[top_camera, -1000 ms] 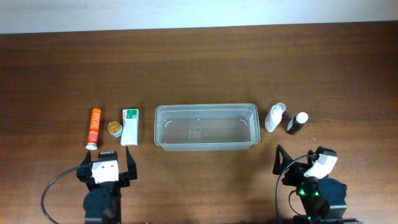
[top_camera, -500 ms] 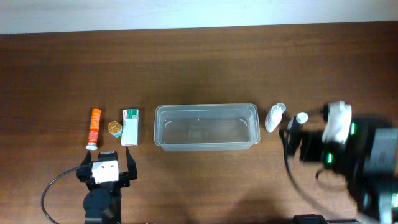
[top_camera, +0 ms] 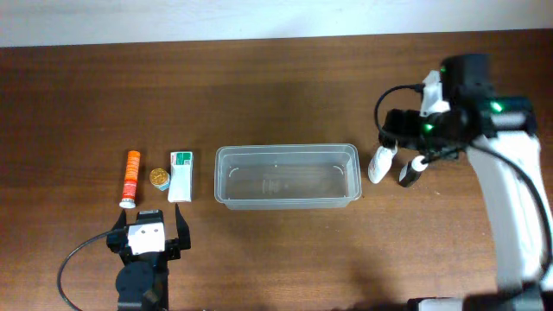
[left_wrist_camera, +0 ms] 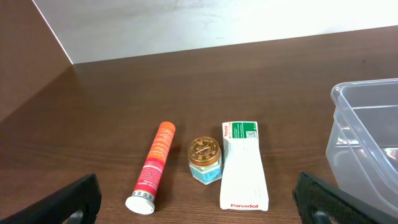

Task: Pack container
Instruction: 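Reach the right gripper to the white spray bottle and grasp it, then carry the white bottle into the container's right end and release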

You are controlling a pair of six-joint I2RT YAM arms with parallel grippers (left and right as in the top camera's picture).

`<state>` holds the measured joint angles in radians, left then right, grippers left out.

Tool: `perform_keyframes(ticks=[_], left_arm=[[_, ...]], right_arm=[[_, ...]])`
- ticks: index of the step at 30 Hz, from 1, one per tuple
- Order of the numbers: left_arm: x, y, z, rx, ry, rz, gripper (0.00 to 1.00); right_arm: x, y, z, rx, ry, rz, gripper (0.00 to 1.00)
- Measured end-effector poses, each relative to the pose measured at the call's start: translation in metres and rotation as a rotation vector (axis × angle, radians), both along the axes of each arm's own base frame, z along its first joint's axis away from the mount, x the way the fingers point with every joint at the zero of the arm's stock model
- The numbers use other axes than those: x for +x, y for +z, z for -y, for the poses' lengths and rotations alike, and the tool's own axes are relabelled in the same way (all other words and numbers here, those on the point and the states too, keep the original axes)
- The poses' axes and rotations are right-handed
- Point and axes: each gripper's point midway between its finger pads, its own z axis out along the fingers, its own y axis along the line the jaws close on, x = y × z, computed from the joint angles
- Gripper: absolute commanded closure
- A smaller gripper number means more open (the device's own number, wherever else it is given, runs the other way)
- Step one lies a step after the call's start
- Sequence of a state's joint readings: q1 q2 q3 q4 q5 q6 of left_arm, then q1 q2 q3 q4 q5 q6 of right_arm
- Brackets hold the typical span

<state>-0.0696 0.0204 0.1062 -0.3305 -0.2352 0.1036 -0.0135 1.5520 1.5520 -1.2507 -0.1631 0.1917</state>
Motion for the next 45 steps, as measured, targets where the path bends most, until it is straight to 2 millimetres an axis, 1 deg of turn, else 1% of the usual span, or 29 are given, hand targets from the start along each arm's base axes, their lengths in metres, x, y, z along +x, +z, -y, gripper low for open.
perform_keyframes(ticks=[3, 6, 8, 9, 13, 15, 16, 17, 20, 25, 28, 33, 34, 36, 38, 39, 41, 42, 44, 45], left_arm=[[0.0, 0.0, 0.0, 0.0, 0.0, 0.0, 0.0], [0.0, 0.0, 0.0, 0.0, 0.0, 0.0, 0.0], [0.0, 0.0, 0.0, 0.0, 0.0, 0.0, 0.0], [0.0, 0.0, 0.0, 0.0, 0.0, 0.0, 0.0], [0.0, 0.0, 0.0, 0.0, 0.0, 0.0, 0.0], [0.0, 0.0, 0.0, 0.0, 0.0, 0.0, 0.0], [0.0, 0.0, 0.0, 0.0, 0.0, 0.0, 0.0], [0.0, 0.0, 0.0, 0.0, 0.0, 0.0, 0.0], [0.0, 0.0, 0.0, 0.0, 0.0, 0.0, 0.0], [0.0, 0.0, 0.0, 0.0, 0.0, 0.0, 0.0], [0.0, 0.0, 0.0, 0.0, 0.0, 0.0, 0.0], [0.0, 0.0, 0.0, 0.0, 0.0, 0.0, 0.0], [0.0, 0.0, 0.0, 0.0, 0.0, 0.0, 0.0], [0.0, 0.0, 0.0, 0.0, 0.0, 0.0, 0.0], [0.0, 0.0, 0.0, 0.0, 0.0, 0.0, 0.0], [0.0, 0.0, 0.0, 0.0, 0.0, 0.0, 0.0], [0.0, 0.0, 0.0, 0.0, 0.0, 0.0, 0.0], [0.0, 0.0, 0.0, 0.0, 0.0, 0.0, 0.0], [0.0, 0.0, 0.0, 0.0, 0.0, 0.0, 0.0], [0.0, 0.0, 0.0, 0.0, 0.0, 0.0, 0.0]], right_arm=[[0.009, -0.026, 0.004, -0.02, -0.011, -0.071, 0.2], [0.017, -0.047, 0.006, -0.029, -0.019, -0.122, 0.23], [0.019, -0.063, 0.007, -0.034, -0.018, -0.167, 0.31], [0.02, -0.071, 0.007, -0.035, -0.023, -0.192, 0.36], [0.021, -0.091, 0.006, -0.041, -0.017, -0.247, 0.42], [0.021, -0.095, 0.004, -0.045, -0.009, -0.257, 0.51], [0.023, -0.095, 0.002, -0.049, 0.001, -0.251, 0.55], [0.025, -0.095, 0.0, -0.049, 0.003, -0.241, 0.57], [0.028, -0.095, -0.007, -0.056, 0.018, -0.225, 0.71], [0.027, -0.095, -0.008, -0.059, 0.018, -0.231, 0.79], [0.025, -0.095, -0.008, -0.059, 0.018, -0.238, 0.85], [0.018, -0.092, -0.007, -0.064, 0.018, -0.267, 0.88], [0.016, -0.089, -0.006, -0.068, 0.017, -0.277, 0.9], [0.014, -0.077, -0.004, -0.082, 0.016, -0.279, 0.94], [0.013, -0.056, -0.004, -0.096, 0.02, -0.257, 0.96], [0.013, -0.041, -0.005, -0.103, 0.025, -0.229, 0.96], [0.013, -0.001, -0.012, -0.112, 0.041, -0.134, 0.96], [0.012, 0.015, -0.016, -0.112, 0.05, -0.091, 0.96], [0.005, 0.052, -0.028, -0.104, 0.081, 0.019, 0.96], [0.0, 0.066, -0.034, -0.098, 0.097, 0.061, 0.96]])
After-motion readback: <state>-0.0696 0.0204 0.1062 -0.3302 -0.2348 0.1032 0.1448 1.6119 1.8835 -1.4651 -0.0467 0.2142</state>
